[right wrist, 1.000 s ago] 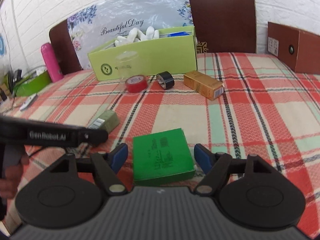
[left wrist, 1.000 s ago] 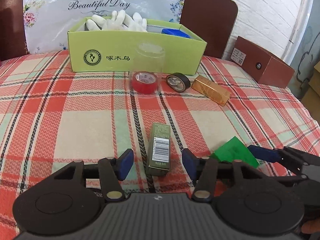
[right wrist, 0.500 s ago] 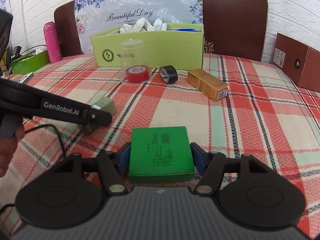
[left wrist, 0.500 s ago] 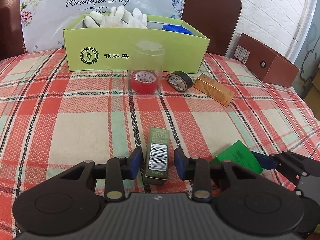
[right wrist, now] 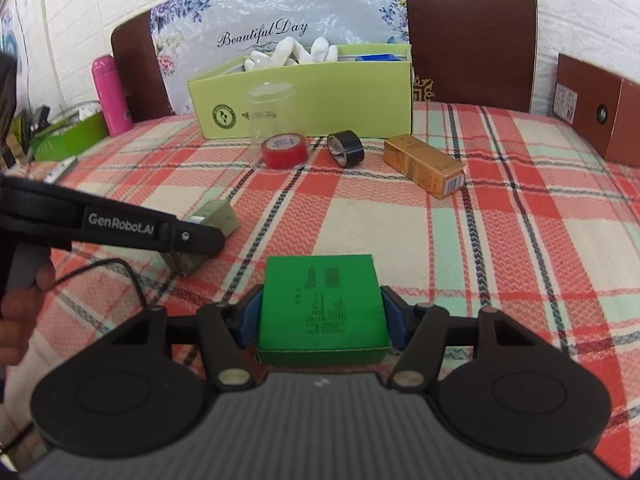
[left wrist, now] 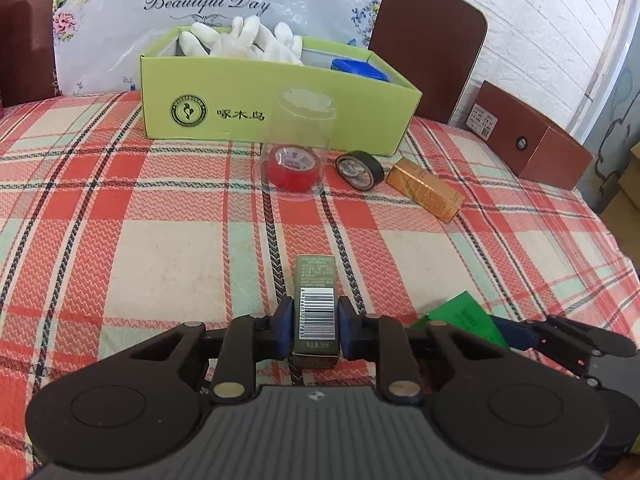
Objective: Organize objects
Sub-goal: 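Lower the olive box and green box into the lime-green box and open both tools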
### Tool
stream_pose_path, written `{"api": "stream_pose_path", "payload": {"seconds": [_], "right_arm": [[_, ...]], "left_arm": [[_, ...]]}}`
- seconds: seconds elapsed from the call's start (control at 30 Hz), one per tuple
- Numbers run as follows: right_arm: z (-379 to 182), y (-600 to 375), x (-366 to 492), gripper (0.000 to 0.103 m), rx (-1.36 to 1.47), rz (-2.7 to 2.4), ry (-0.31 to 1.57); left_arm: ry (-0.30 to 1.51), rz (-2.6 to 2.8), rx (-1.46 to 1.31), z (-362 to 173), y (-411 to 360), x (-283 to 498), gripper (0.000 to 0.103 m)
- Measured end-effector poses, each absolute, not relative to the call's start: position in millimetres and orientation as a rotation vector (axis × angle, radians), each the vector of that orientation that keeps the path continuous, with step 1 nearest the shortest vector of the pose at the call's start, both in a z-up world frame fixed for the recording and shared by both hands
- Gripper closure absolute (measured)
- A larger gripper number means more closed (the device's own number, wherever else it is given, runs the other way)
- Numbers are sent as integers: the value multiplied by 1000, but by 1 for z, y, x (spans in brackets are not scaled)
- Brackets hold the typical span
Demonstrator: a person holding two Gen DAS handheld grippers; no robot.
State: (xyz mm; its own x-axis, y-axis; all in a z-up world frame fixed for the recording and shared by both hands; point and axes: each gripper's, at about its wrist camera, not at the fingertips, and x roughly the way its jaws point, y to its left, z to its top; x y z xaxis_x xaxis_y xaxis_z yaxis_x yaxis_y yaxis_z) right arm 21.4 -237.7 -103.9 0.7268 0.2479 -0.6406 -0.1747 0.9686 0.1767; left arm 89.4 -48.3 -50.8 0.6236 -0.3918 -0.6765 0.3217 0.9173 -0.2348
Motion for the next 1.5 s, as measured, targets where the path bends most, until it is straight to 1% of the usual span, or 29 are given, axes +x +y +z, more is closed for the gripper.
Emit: {"api": "stream_pose_path", "payload": {"seconds": [0.17,0.57,0.77,1.17,1.5], "right_arm": [[-88,-247,25,43,181,261,690],[-14,-256,63,43,98,255,447],[5,-256,96,43,71,237,385],[5,-249,177,43,69,219,368],[-20,-222,255,43,38,218,398]], "left_arm": [[734,-440,-130,-24,-38,85,80],[534,-449,-111,42,-30,102,80],[475,-430,-98,63,-30,128,80],[482,-341,-154,70,-31,219,80],[554,-262,-130,41,-13,295,80]]}}
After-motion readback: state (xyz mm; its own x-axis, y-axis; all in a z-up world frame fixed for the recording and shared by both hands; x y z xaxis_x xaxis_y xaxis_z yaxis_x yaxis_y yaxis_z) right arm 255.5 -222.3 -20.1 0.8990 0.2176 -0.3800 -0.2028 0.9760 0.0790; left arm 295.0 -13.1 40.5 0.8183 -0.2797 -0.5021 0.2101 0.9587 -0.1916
